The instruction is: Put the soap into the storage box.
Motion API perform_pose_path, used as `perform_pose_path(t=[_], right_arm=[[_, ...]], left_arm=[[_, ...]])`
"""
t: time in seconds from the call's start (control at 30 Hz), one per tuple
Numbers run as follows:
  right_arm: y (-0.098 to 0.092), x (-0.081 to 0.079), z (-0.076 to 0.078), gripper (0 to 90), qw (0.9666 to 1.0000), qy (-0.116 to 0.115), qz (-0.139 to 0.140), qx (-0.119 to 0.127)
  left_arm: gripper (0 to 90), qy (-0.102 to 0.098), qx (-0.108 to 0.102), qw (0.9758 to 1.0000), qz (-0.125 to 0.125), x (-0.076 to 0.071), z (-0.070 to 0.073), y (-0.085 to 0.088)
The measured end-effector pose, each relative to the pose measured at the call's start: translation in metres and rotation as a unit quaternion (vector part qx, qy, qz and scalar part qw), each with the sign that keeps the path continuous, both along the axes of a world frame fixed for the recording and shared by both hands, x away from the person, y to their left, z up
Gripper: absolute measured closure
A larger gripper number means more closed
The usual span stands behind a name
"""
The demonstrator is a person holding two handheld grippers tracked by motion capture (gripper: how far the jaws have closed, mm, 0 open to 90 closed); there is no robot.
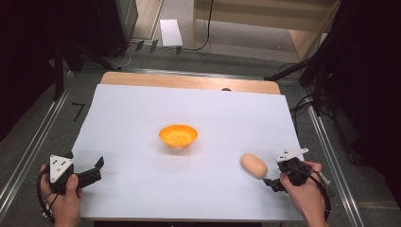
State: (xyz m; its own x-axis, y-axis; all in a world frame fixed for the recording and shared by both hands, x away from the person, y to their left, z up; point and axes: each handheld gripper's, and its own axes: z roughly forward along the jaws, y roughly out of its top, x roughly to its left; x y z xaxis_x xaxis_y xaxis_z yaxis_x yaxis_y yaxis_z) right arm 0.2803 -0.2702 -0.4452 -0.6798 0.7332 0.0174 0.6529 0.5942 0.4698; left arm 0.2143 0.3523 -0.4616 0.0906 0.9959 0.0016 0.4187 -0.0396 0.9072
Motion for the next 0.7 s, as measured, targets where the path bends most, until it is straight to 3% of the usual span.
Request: perform_pose_path(t=[0.2,0.47,0.7], right_arm=[[0.017,0.011,0.004,20.6,0.9996,0.013,0.018,-0.015],[0.035,0.023,0.006,21.1,0.999,0.025,0.025,-0.026],[0.044,0.031,0.003,27.0,0.9985,0.042,0.026,-0.026]], left_arm=[[0.0,0.002,0.0,1.0,-0.002,0.0,0.0,0.0],[0.0,0.002,-0.001,1.0,-0.006,0.0,0.0,0.001],[0.0,-0.001,-0.005,0.9999,-0.011,0.0,0.0,0.001]])
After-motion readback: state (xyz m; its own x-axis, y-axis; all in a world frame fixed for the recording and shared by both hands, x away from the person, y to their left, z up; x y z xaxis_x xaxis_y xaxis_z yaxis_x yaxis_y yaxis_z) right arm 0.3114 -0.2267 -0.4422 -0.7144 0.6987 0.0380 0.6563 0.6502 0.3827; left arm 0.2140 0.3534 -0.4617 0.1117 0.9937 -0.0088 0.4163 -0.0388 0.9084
